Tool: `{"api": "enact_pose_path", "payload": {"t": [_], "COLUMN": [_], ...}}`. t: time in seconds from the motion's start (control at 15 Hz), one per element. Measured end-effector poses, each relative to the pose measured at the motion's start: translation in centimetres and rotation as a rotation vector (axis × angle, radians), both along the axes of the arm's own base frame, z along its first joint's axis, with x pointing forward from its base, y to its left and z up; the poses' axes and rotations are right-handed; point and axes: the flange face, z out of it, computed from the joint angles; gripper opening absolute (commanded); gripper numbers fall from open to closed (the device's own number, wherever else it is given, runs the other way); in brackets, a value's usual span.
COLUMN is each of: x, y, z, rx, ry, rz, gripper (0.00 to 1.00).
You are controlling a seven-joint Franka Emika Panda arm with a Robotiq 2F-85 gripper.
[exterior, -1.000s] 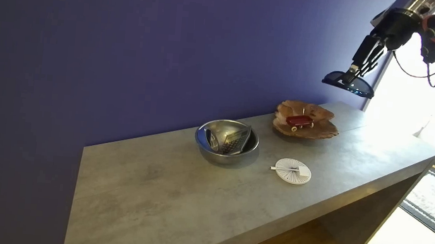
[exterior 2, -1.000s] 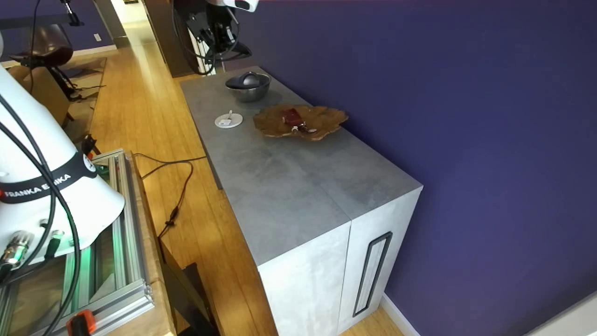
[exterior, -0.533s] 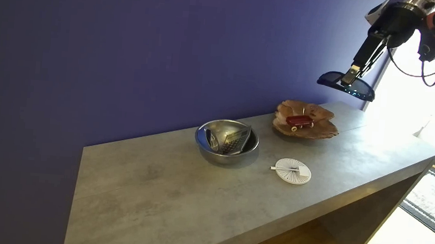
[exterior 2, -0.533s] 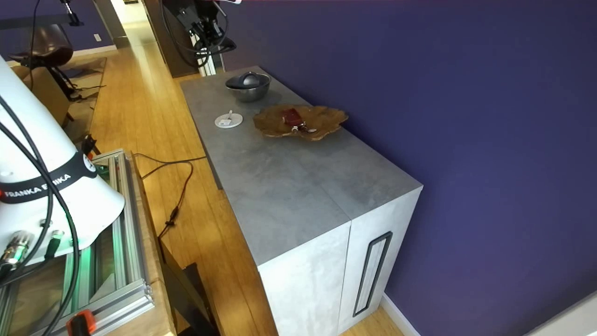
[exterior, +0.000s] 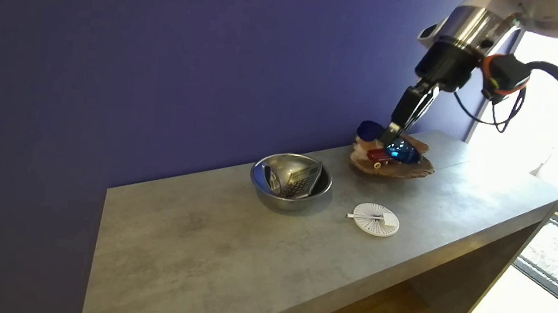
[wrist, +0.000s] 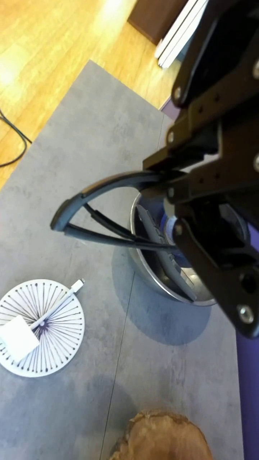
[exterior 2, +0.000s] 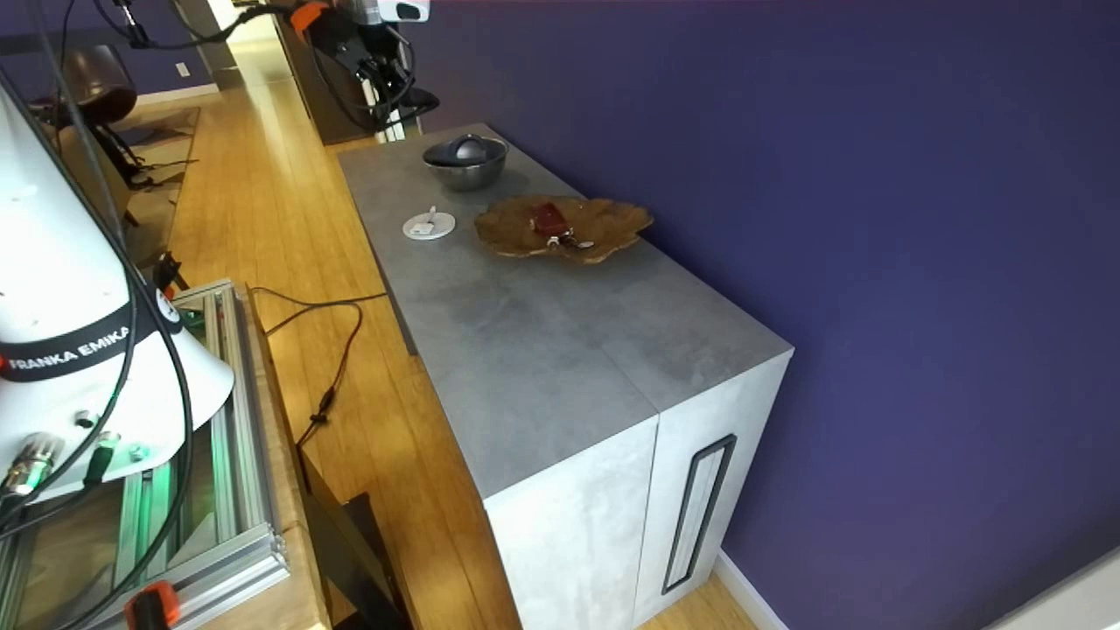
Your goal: Pick up the shades and move them to the left side of the table
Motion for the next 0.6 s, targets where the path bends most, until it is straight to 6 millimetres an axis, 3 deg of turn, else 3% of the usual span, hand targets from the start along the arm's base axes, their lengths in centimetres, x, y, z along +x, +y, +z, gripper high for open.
{"api": "enact_pose_path", "payload": {"t": [0.13, 0.27, 0.33, 0.4, 0.6], "x": [0.2, -0.2, -0.9, -1.7, -3.8], "y": [2.8, 6.1, 8.1, 10.1, 14.0], "z": [-2.4, -3.0, -2.6, -1.8, 0.2], "rx": [-0.038, -0.029, -0.016, 0.0, 0.044], "ry": [0.005, 0.005, 0.002, -0.001, -0.007], "rz": [0.045, 0.15, 0.203, 0.256, 0.361], "gripper": [0.04, 0.04, 0.04, 0.15, 0.15]}}
